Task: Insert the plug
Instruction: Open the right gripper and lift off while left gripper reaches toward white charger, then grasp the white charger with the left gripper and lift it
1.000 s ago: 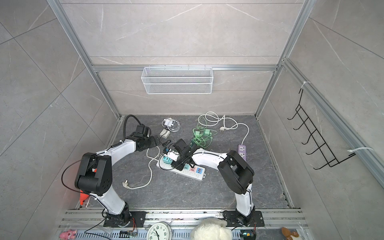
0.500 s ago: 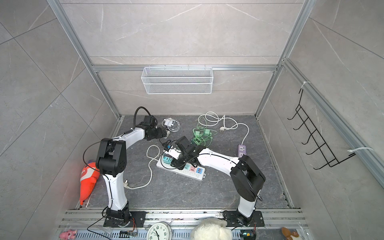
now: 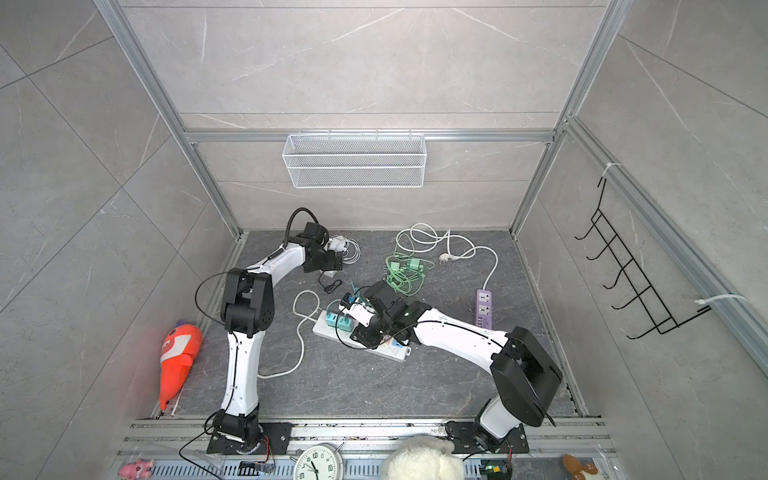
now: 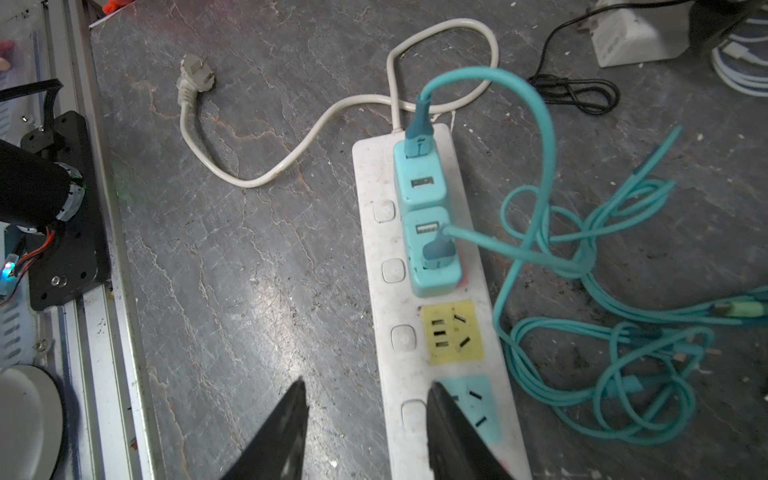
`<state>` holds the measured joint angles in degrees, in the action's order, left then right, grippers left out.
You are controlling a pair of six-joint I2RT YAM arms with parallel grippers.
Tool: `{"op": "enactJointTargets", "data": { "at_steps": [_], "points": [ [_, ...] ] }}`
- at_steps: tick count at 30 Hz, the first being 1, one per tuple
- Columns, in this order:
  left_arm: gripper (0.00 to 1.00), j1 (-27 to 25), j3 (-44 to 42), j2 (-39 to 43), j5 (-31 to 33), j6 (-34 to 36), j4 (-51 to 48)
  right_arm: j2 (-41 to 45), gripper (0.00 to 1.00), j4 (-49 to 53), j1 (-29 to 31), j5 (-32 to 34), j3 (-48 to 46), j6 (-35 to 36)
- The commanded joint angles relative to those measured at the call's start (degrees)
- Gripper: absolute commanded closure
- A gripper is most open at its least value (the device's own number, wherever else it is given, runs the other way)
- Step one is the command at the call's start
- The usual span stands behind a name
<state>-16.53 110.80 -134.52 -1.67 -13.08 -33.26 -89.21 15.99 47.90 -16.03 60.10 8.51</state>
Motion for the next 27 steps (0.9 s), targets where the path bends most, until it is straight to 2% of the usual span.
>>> {"op": "enactJointTargets", "data": {
  "at_steps": [1,4,6,11,15,17,20,23,25,27],
  "points": [
    [0.02,-0.5,3.1,-2.5,1.6,3.0,-5.6,2.9,0.51,-1.3,0.3,1.9,-1.9,-1.4],
    [0.03,-0.5,3.9,-3.3,2.3,3.8,-6.5,4.6,0.52,-1.4,0.3,3.0,-3.4,-1.6],
    [0.07,-0.4,4.2,-3.7,2.4,4.5,-7.0,5.7,0.52,-1.7,0.3,3.6,-4.4,-1.8],
    [0.32,-1.0,5.0,-2.5,1.6,4.4,-9.1,8.2,0.52,-2.5,0.3,5.9,-6.8,-2.7],
    [0.45,-1.9,4.4,-0.3,2.8,4.1,-9.7,10.0,0.53,-3.1,0.3,6.5,-8.2,-3.3],
    [0.51,-1.8,4.6,0.5,1.3,3.7,-11.1,10.7,0.53,-3.0,0.3,7.0,-8.5,-3.7],
    [0.54,-1.1,1.3,6.5,-12.1,2.2,-8.7,11.5,0.53,-2.9,0.3,7.4,-9.0,-3.9],
    [0.54,-0.5,-5.2,12.3,-26.3,0.3,-0.9,12.0,0.53,-2.7,0.3,8.3,-9.1,-4.1],
    [0.54,-0.5,-8.8,15.6,-33.3,-0.1,3.7,12.3,0.53,-2.5,0.3,9.2,-8.9,-4.3],
    [0.54,-0.6,-12.7,18.8,-37.7,-1.1,9.4,12.7,0.53,-2.5,0.3,11.1,-8.8,-4.9]
  ]
}}
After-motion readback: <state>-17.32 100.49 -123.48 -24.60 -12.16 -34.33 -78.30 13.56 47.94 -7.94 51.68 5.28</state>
